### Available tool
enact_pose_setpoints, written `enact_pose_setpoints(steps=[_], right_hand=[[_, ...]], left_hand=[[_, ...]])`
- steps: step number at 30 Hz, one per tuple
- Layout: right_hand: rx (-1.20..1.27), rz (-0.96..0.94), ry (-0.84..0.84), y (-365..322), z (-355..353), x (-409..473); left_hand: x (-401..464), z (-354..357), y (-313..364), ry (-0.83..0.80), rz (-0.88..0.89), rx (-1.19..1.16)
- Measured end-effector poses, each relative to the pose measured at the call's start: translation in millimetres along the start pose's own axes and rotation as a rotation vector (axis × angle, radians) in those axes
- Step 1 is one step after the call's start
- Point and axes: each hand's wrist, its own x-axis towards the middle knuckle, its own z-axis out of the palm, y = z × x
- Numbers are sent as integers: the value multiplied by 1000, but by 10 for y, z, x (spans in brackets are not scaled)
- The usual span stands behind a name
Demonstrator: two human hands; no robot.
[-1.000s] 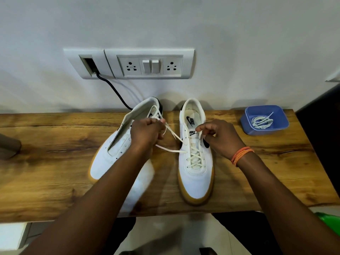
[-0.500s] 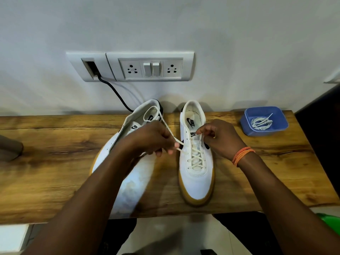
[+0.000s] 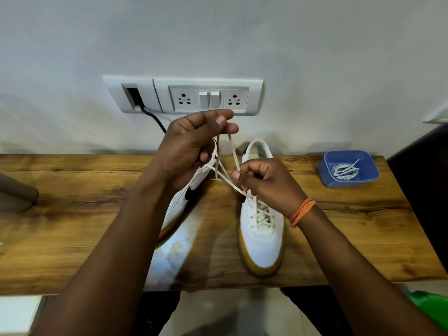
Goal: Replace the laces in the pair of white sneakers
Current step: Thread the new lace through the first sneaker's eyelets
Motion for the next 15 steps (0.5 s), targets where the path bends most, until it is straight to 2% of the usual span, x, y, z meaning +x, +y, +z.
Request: enact_pose_setpoints(steps=[1, 4, 5, 6, 8, 11, 13, 15], right_hand=[[35, 7, 22, -29, -26, 13], [202, 57, 144, -113, -156, 61], [268, 79, 182, -127, -215, 73], [340, 100, 217, -144, -276, 88], [485, 136, 284, -152, -421, 105], [691, 179, 388, -117, -661, 100], [766, 197, 440, -47, -814, 83], [825, 230, 482, 43, -924, 77]], left_hand=[[18, -10, -42, 76, 5, 122], [31, 14, -298, 333, 9, 780], [1, 66, -376, 391, 10, 851], [-28, 144, -438, 407, 31, 804], [-74, 341, -531, 317, 113, 684], [-163, 613, -638, 20, 219, 739], [-224, 738, -751, -189, 96, 651], [-265, 779, -917, -300, 17, 634]])
